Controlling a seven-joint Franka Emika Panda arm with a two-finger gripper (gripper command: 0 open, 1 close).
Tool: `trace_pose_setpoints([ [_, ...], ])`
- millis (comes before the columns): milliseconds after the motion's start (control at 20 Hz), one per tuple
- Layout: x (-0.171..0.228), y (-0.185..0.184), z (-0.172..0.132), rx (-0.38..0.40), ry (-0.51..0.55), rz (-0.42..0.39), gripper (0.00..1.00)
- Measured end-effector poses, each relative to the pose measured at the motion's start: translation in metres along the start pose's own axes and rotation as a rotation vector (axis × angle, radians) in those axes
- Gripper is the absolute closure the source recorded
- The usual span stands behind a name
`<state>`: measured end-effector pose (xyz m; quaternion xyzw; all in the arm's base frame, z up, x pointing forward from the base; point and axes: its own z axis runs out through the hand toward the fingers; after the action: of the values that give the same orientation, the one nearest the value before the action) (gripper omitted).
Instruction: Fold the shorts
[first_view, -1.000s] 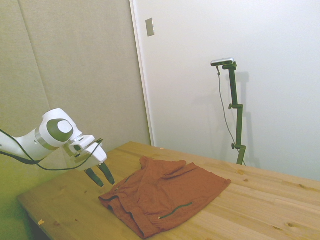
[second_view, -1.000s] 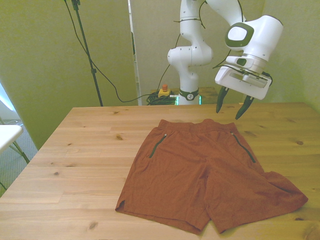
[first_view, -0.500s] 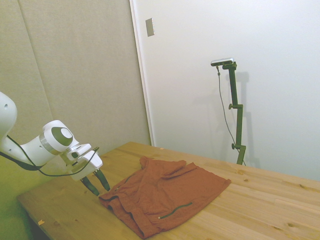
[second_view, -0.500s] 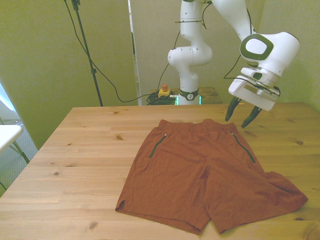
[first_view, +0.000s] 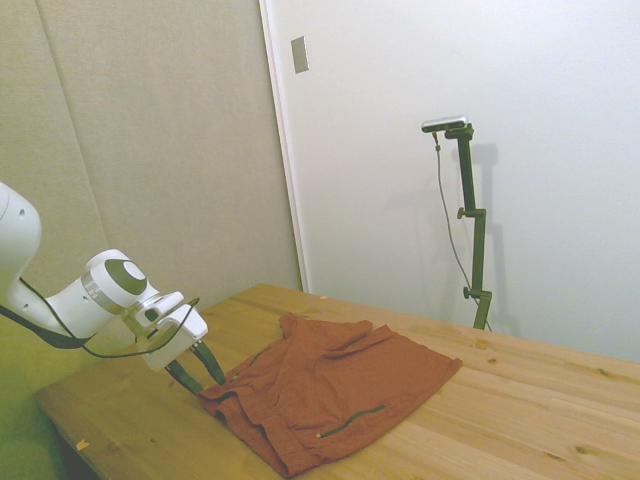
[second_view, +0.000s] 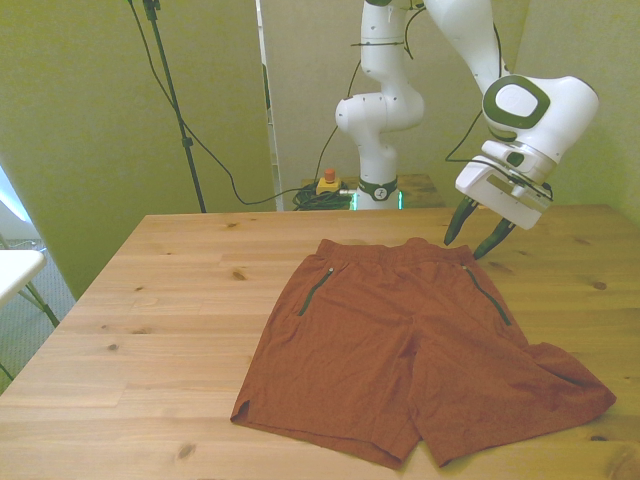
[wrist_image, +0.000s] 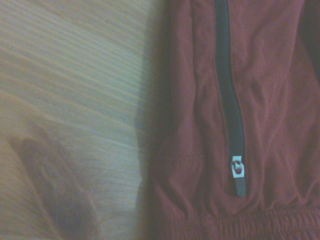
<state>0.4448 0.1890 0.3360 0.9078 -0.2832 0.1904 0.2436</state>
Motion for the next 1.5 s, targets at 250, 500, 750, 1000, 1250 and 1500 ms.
trace_pose_setpoints([
  [250,-0.002,0.002,0.003,-0.008,0.002,-0.004,1.00],
  [500,-0.005,0.002,0.009,-0.019,0.005,-0.012,1.00],
  [750,-0.008,0.002,0.012,-0.025,0.000,-0.017,1.00],
  [1000,-0.011,0.002,0.016,-0.032,-0.005,-0.024,1.00],
  [1250,-0.017,0.002,0.019,-0.037,-0.008,-0.036,1.00],
  [1500,-0.029,0.011,0.016,-0.033,0.003,-0.050,1.00],
])
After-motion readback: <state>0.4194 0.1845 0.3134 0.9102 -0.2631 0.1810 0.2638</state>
